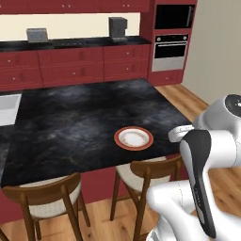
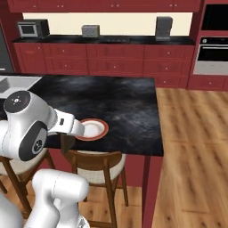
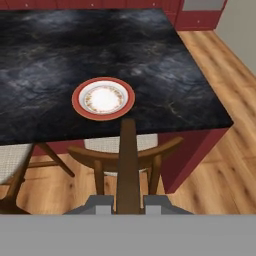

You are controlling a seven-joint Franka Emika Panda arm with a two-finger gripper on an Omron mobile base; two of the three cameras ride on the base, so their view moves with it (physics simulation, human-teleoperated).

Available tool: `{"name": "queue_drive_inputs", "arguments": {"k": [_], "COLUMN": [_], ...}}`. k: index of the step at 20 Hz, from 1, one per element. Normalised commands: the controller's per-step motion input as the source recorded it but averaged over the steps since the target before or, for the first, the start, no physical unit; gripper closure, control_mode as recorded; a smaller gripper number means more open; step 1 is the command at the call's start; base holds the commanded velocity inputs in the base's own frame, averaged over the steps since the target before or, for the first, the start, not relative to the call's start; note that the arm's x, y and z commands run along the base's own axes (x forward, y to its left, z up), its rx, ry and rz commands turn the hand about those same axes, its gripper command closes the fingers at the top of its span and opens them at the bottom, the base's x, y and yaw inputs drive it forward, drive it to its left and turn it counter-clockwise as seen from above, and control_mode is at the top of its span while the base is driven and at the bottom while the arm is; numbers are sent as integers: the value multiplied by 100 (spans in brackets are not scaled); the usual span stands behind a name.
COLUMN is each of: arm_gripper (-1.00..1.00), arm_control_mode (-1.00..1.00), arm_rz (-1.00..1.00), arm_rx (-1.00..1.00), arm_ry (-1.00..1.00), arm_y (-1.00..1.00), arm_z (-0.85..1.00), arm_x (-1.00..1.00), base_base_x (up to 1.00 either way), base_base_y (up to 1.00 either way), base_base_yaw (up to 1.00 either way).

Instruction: Start the toaster. Once the lever pops up, take the bread to the plate on the dining counter.

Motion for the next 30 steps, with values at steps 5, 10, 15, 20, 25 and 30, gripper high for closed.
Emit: {"name": "queue_drive_inputs", "arguments": {"k": [5,10,15,20,25,30], "arm_gripper": [100,100,100,100,100,100], "arm_control_mode": [100,100,100,-100,-100,-100], "arm_rz": [0,0,0,0,4,11], "arm_rx": [0,0,0,0,3,5], "arm_ry": [0,0,0,0,0,0], "arm_y": [0,0,0,0,0,0], "arm_z": [0,0,0,-1,0,-4], "arm_x": [0,0,0,4,65,92], "base_base_x": [83,57,5,0,0,0], "base_base_y": [0,0,0,0,0,0], "base_base_yaw": [7,1,0,0,0,0]}}
